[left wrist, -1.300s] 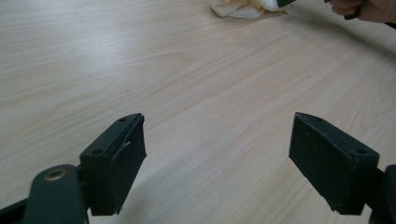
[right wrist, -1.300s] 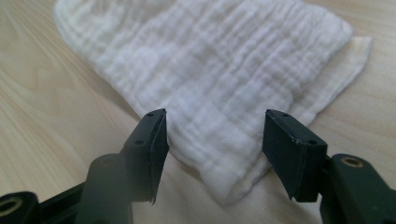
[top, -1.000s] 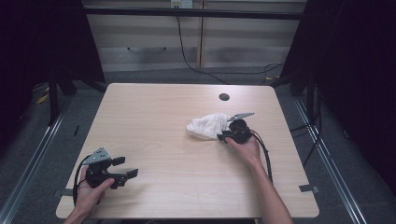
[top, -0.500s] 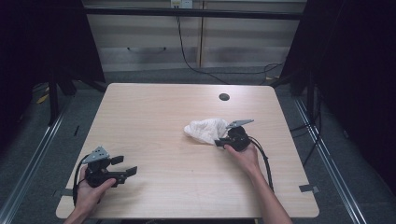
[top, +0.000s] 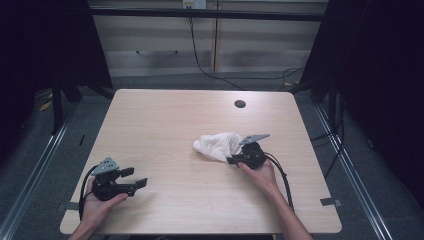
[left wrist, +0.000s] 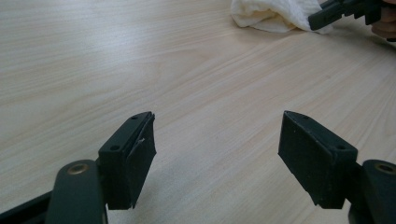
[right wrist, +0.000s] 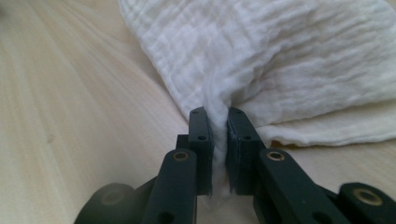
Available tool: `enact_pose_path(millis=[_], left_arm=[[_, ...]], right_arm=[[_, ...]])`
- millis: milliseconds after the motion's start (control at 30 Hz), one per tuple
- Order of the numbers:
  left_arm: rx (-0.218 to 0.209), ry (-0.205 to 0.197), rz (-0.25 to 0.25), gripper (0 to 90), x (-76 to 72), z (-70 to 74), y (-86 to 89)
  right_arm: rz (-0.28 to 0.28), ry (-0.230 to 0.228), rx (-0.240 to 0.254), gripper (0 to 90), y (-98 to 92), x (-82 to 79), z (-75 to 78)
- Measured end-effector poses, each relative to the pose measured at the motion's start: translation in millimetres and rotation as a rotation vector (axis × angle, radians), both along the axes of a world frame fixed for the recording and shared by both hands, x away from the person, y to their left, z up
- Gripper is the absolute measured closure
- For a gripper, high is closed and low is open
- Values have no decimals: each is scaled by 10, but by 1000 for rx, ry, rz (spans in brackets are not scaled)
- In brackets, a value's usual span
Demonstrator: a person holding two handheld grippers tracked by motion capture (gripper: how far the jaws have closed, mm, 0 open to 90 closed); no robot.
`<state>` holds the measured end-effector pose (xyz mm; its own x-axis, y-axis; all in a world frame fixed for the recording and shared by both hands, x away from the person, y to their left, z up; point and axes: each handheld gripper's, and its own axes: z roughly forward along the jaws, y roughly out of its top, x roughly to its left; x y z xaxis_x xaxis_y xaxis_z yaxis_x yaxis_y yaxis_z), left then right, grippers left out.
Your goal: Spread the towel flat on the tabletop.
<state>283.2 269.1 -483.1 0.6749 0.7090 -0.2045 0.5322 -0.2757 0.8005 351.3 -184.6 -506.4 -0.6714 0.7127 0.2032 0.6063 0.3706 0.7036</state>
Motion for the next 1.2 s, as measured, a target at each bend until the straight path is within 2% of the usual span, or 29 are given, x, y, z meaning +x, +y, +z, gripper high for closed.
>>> enact_pose_path(millis=[133, 333, 533, 867, 967, 1067, 1200], left_arm=[[-4, -3, -1, 269, -1, 9, 7], [11, -2, -7, 272, -4, 6, -2], [1, 4, -11, 265, 1, 2, -11], [2, 14, -31, 266, 2, -7, -37], [-4, 14, -36, 265, 7, -3, -49], [-2, 14, -39, 264, 3, -2, -50], [0, 16, -46, 264, 0, -1, -50]], right_arm=[[19, 6, 33, 823, 44, -94, -17], [61, 17, 33, 824, 154, -203, -8], [99, 33, 53, 824, 223, -293, -14], [154, 17, 40, 825, 390, -443, -4], [164, 28, 61, 825, 485, -514, -14], [187, 12, 46, 823, 569, -563, -7], [207, 12, 49, 803, 668, -624, -4]])
